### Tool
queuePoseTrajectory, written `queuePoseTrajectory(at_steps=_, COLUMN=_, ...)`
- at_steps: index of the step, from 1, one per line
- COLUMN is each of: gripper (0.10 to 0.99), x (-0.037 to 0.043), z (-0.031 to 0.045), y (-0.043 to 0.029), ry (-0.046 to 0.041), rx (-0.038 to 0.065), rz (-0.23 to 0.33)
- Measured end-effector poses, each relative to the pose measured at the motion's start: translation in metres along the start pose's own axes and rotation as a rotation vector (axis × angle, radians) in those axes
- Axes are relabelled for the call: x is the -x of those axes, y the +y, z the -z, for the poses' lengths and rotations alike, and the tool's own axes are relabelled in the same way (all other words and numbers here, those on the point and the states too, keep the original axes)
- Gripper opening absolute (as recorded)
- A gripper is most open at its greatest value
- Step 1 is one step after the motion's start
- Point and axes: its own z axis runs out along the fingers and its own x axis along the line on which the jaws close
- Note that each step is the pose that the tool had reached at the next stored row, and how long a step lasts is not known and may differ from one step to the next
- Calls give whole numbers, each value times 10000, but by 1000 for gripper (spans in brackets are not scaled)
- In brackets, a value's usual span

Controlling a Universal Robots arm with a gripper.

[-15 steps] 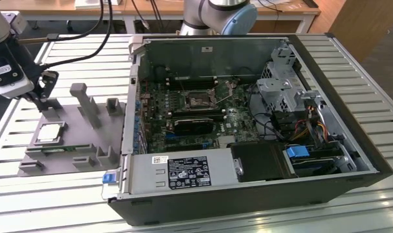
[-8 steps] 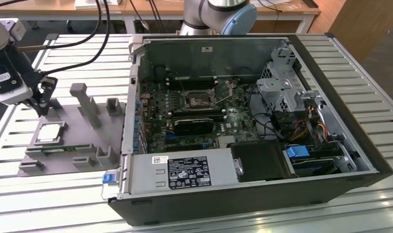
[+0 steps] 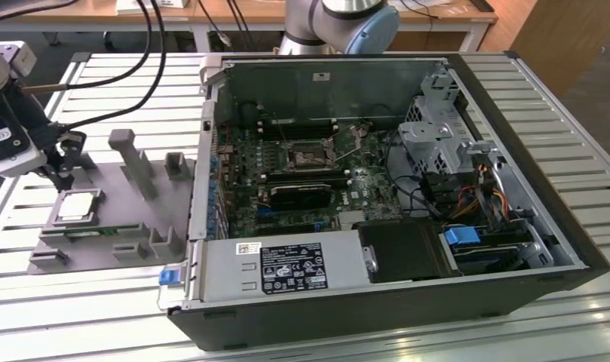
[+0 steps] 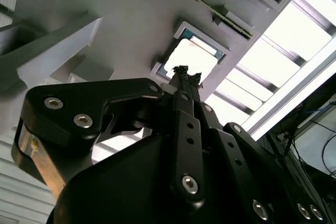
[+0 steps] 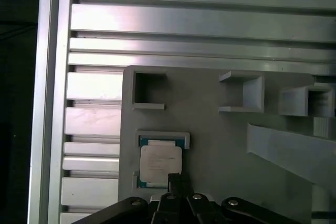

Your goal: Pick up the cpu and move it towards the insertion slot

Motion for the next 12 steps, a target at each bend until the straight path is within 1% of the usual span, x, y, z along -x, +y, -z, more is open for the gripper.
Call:
queuePoseTrajectory(at_steps=6, gripper=102, x=-40, z=-67, y=-56, ry=-91, rx=2, rz=2)
queuePoseTrajectory(at_steps=9, gripper=102, x=-54, z=-109, y=-63, ry=-130, rx=16, rz=6)
queuePoseTrajectory(at_steps=12, gripper=102, x=-69, z=-152, y=-63, ry=-156, rx=56, rz=4)
